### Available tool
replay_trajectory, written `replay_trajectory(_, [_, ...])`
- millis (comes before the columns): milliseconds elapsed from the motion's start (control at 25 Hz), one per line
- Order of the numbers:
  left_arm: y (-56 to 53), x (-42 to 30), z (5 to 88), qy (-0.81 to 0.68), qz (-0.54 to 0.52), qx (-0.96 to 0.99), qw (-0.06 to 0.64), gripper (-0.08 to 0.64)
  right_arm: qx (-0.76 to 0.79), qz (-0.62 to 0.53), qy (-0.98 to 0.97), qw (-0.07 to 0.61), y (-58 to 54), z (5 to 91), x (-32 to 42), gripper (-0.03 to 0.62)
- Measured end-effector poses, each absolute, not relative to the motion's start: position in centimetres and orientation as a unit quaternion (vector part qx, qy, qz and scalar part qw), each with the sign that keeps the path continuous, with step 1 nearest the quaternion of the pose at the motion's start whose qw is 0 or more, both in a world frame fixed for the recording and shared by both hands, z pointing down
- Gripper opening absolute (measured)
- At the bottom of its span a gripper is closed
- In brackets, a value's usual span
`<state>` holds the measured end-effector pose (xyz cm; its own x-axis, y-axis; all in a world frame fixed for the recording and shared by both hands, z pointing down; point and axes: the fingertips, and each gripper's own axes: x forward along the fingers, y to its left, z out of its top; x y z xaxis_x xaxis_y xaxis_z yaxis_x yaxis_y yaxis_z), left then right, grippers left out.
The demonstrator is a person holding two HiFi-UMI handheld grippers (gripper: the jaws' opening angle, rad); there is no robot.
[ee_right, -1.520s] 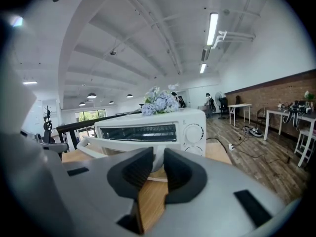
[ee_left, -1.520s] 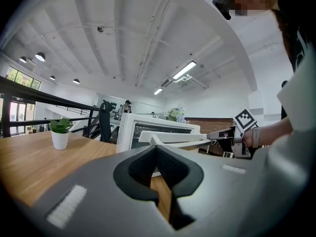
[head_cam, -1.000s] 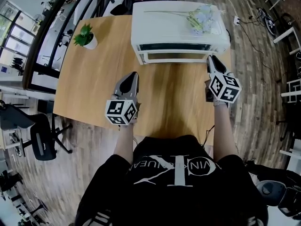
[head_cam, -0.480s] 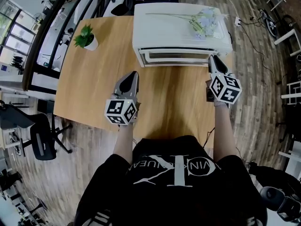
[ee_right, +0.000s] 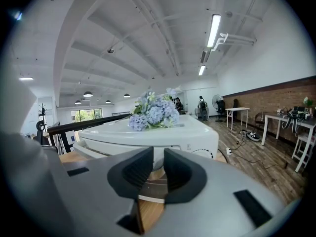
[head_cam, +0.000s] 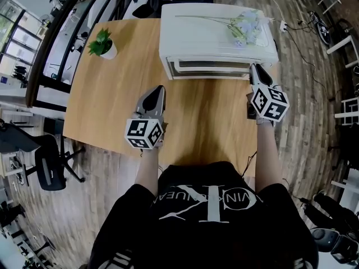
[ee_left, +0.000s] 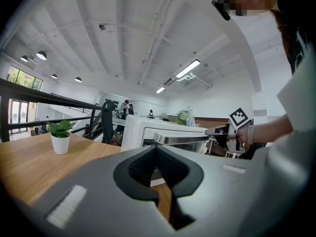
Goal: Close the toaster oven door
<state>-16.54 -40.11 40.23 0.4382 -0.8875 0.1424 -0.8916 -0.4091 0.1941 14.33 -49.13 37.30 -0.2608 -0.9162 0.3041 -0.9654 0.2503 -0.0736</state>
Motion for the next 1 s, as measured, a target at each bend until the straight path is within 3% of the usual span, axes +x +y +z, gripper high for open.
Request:
replay_trajectory(720, [-39.4,-16.0,43.9,-0.513,0.003,0.849,0.126,0.011,0.609,0.064,-0.785,0.094,-49.5,36.6,14.0,0.051])
replay_trajectory(1000, [-39.4,-16.9,44.3,-0.518,-0.005,0.847,0.117,0.011,0.605,0.021,-0.794,0.046,-46.5,36.2,12.6,0.052])
